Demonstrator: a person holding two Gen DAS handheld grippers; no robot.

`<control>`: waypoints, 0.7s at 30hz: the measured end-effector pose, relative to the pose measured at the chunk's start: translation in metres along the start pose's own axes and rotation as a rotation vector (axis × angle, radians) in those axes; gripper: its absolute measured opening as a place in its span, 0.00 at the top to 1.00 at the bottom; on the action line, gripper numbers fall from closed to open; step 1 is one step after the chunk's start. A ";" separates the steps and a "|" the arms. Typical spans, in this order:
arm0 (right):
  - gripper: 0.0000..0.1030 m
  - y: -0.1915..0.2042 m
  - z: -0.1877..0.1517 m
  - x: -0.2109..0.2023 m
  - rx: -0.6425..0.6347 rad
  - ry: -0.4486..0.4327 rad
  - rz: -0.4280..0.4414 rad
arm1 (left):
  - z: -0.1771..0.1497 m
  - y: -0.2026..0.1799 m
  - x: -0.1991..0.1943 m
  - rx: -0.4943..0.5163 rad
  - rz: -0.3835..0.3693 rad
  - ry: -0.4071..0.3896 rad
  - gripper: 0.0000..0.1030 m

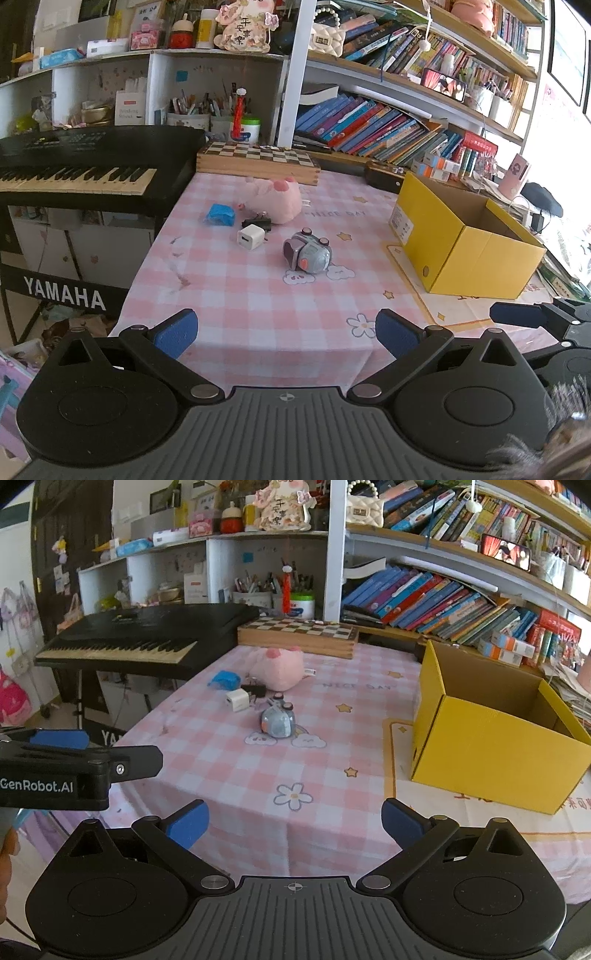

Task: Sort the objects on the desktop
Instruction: 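Move the right tool down toward the grey toy car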

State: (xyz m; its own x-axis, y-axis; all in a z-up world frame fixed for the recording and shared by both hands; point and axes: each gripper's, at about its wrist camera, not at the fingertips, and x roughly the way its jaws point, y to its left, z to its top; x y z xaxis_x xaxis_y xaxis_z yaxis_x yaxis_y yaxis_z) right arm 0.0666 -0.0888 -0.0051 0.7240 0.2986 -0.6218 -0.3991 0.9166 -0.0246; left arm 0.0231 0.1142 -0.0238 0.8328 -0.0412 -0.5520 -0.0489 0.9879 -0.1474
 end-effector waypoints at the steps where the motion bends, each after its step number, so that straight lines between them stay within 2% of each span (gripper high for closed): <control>1: 0.03 0.000 0.001 0.003 -0.002 0.003 0.005 | 0.001 0.000 0.003 -0.001 0.004 0.001 0.00; 21: 0.04 -0.023 0.042 0.067 -0.077 0.031 0.110 | 0.030 0.003 0.062 -0.067 0.059 0.043 0.00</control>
State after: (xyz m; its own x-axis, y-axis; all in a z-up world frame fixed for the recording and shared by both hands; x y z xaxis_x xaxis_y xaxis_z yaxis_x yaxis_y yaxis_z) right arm 0.1475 -0.0788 -0.0131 0.6562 0.3866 -0.6481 -0.5178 0.8554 -0.0141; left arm 0.0911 0.1189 -0.0342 0.8028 0.0088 -0.5962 -0.1350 0.9766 -0.1673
